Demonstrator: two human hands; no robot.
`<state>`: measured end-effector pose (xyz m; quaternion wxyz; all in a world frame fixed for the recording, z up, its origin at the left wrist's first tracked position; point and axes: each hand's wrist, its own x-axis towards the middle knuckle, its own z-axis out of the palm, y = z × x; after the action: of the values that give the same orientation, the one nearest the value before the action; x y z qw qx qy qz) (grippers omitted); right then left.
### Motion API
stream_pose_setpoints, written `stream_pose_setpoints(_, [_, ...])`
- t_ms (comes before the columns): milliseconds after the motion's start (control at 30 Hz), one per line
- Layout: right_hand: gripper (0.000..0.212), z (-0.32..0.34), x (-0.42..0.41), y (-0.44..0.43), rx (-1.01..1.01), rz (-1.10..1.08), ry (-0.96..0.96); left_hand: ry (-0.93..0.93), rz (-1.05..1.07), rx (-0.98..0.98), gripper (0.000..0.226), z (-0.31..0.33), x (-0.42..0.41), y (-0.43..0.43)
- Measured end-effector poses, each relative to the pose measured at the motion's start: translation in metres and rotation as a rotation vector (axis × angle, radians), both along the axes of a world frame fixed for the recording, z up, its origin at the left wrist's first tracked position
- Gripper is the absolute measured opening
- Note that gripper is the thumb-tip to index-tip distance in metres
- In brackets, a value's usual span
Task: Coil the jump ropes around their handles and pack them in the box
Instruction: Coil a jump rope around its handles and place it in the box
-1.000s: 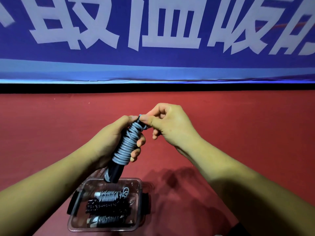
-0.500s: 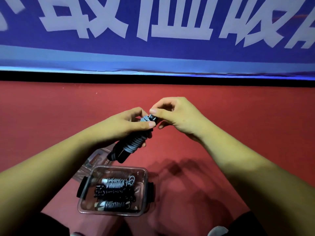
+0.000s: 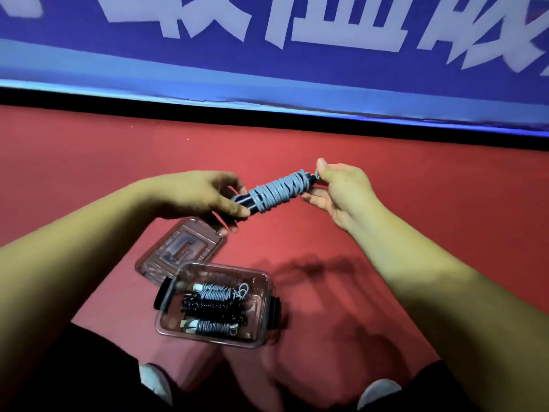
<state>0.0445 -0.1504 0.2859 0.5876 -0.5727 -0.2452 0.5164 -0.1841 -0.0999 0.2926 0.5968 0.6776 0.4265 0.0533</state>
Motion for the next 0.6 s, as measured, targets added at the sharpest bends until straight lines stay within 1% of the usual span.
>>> stream_pose_setpoints(100, [0.012, -0.027, -0.007, -0.003, -0.132, 0.012, 0.047, 0.005, 0.117, -0.001, 0.031, -0.014, -0.014, 0.011])
stream_pose_setpoints(200, [0.011, -0.065, -0.025, -0.005, -0.276, 0.078, 0.048, 0.101, 0.132, -0.054, 0.023, -0.035, -0.031, 0.026])
stream_pose_setpoints(267, [0.025, -0.094, -0.039, -0.004, -0.388, 0.107, 0.074, 0.19, 0.127, -0.115, 0.021, -0.059, -0.049, 0.034])
stream_pose_setpoints(333, [0.029, -0.123, -0.057, -0.004, -0.48, 0.112, 0.095, 0.254, 0.149, -0.154, 0.02, -0.089, -0.067, 0.039])
stream_pose_setpoints(400, [0.03, -0.151, -0.073, -0.008, -0.554, 0.121, 0.093, 0.274, 0.189, -0.21, 0.02, -0.121, -0.08, 0.034])
stream_pose_setpoints(467, [0.023, -0.181, -0.089, -0.005, -0.617, 0.14, 0.078, 0.303, 0.219, -0.256, 0.019, -0.156, -0.09, 0.034])
stream_pose_setpoints(533, [0.006, -0.207, -0.101, -0.004, -0.656, 0.132, 0.068, 0.331, 0.265, -0.23, 0.021, -0.188, -0.094, 0.034])
stream_pose_setpoints(567, [0.011, -0.22, -0.104, -0.003, -0.675, 0.108, 0.063, 0.349, 0.307, -0.186, 0.022, -0.199, -0.094, 0.034])
stream_pose_setpoints(600, [0.01, -0.235, -0.109, -0.002, -0.679, 0.093, 0.049, 0.377, 0.345, -0.143, 0.02, -0.211, -0.095, 0.034])
